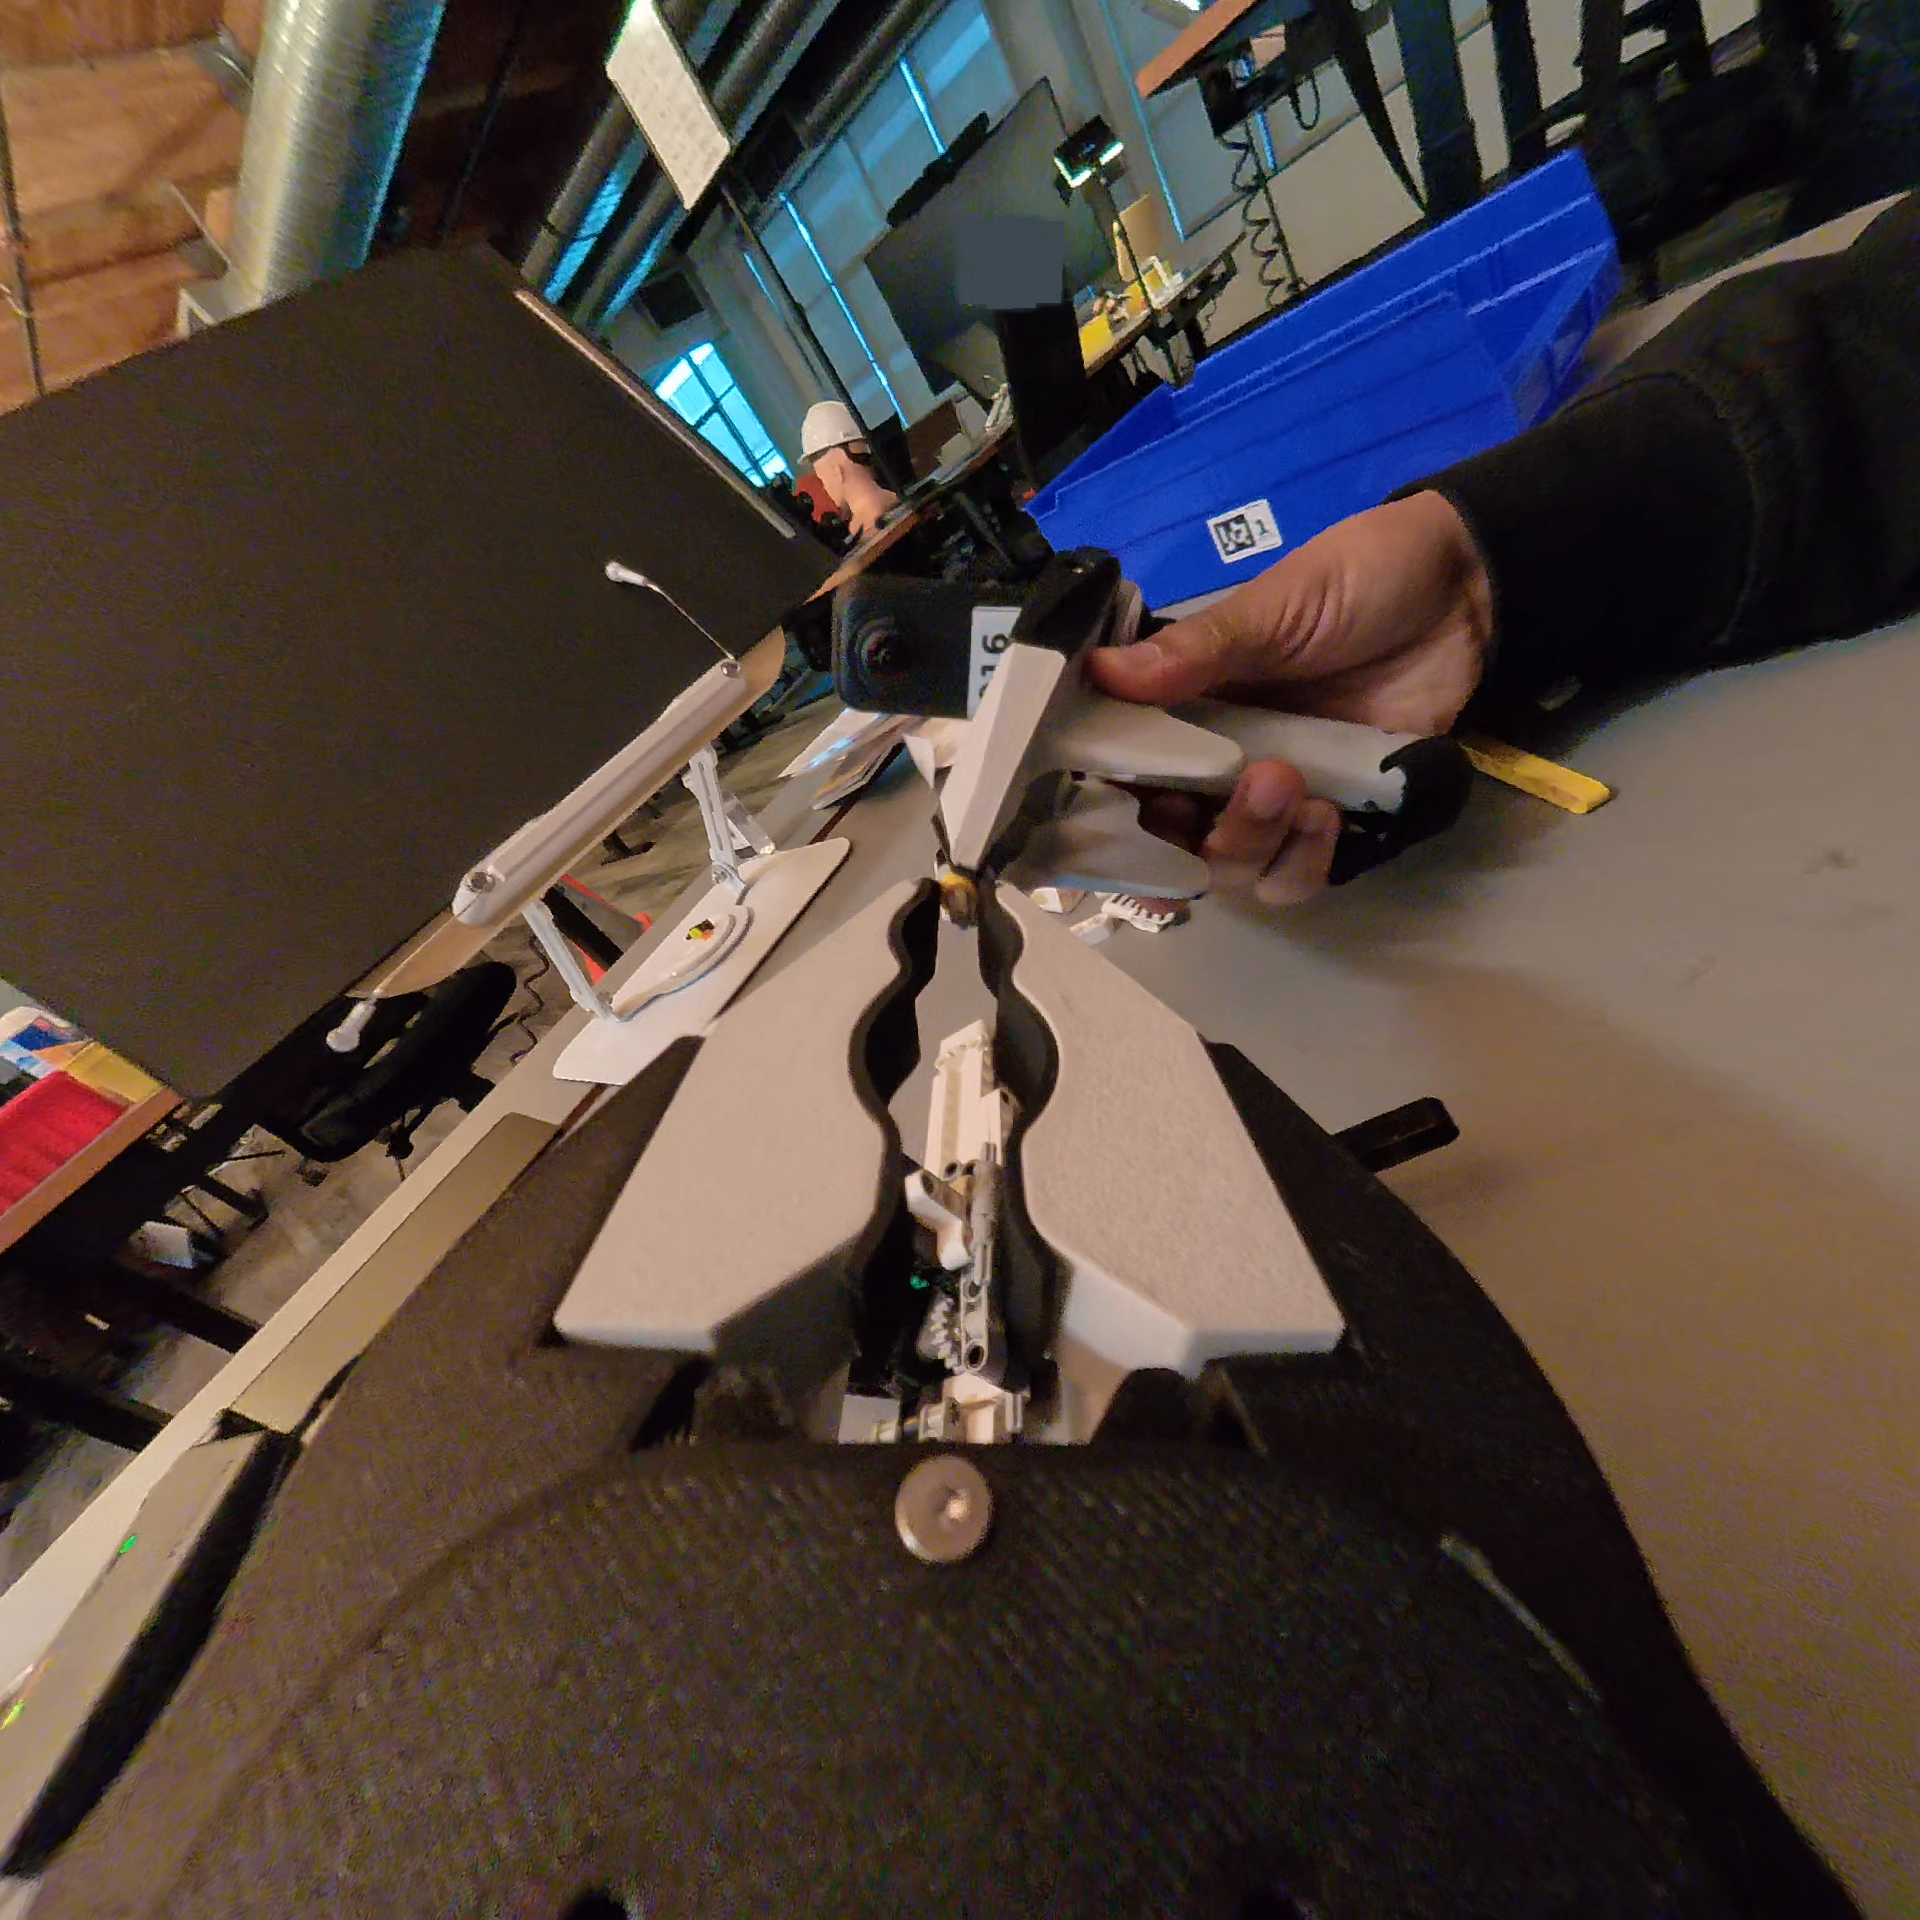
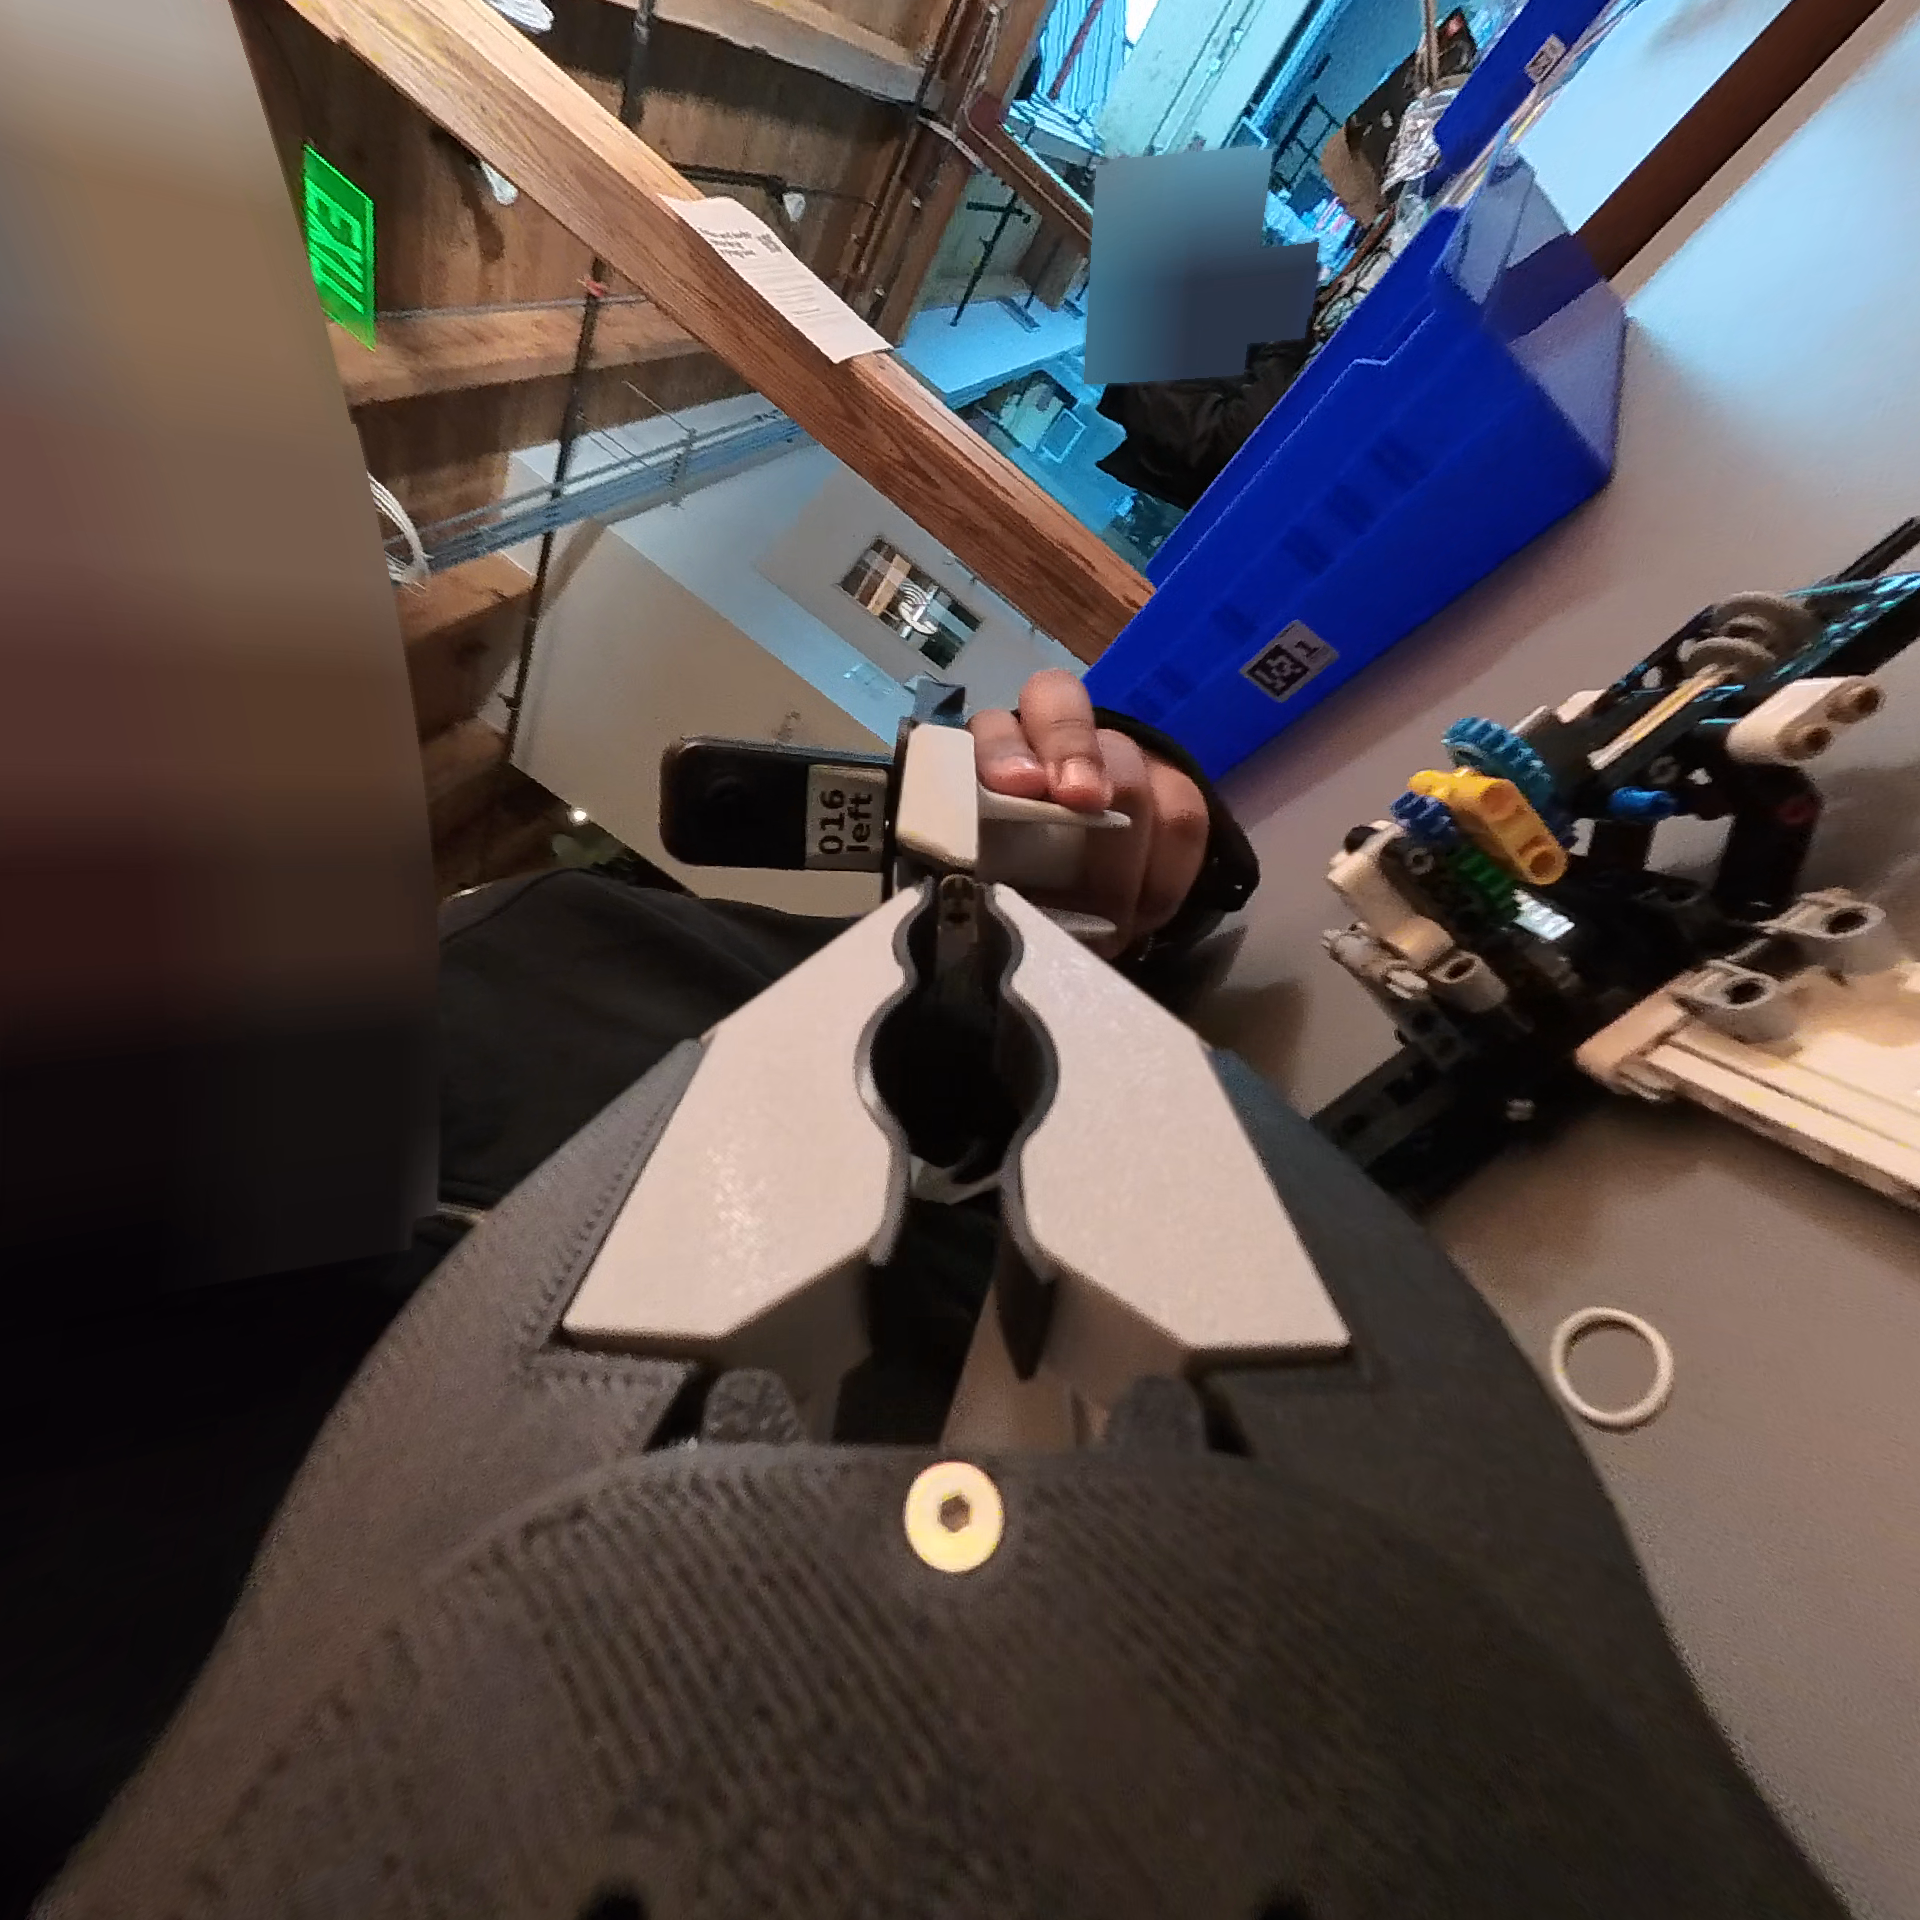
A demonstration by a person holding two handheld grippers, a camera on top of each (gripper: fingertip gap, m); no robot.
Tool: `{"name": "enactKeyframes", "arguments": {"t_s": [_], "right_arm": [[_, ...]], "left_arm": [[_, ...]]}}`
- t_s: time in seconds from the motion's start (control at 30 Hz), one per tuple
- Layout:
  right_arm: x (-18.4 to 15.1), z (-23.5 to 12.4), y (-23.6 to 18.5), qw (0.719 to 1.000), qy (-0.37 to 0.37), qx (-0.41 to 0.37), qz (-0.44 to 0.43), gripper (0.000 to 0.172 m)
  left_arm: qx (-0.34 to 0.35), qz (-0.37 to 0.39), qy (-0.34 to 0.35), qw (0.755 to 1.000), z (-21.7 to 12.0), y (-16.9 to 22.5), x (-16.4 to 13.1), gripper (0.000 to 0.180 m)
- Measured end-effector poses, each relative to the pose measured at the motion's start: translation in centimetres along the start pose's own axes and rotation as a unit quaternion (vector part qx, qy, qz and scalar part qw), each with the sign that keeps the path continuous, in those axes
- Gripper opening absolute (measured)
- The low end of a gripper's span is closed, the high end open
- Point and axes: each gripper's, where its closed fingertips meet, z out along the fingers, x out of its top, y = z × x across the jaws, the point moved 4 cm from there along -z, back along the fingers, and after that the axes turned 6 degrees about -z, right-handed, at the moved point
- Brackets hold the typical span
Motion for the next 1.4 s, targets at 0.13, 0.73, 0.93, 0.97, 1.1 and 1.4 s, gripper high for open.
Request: {"name": "enactKeyframes", "arguments": {"t_s": [0.13,0.73,0.93,0.97,1.1,1.4], "right_arm": [[0.5,0.2,-0.2,0.999,0.025,0.018,0.029,0.005],[2.0,1.2,-1.7,0.988,0.156,-0.004,0.016,0.003],[3.9,-1.1,-2.7,0.967,0.256,0.008,0.001,0.0],[6.0,-4.9,-2.8,0.94,0.341,0.009,0.001,0.0],[6.7,-7.2,-4.1,0.941,0.27,-0.126,-0.158,0.0],[2.2,1.5,-3.9,0.975,0.068,-0.089,-0.189,0.007]], "left_arm": [[0.042,0.038,-0.01,0.998,-0.1,-0.3,0.6,0.004],[0.129,0.048,0.001,0.99,-0.4,-1.5,2.1,0.004],[0.144,0.046,0.036,0.988,-1.3,-1.4,3.1,0.004],[0.149,0.042,0.037,0.987,-1.7,-1.4,3.1,0.004],[0.133,0.029,0.034,0.99,-0.9,-1.1,2.8,0.004],[0.134,0.024,0.047,0.99,-1.1,-1.2,2.7,0.004]]}}
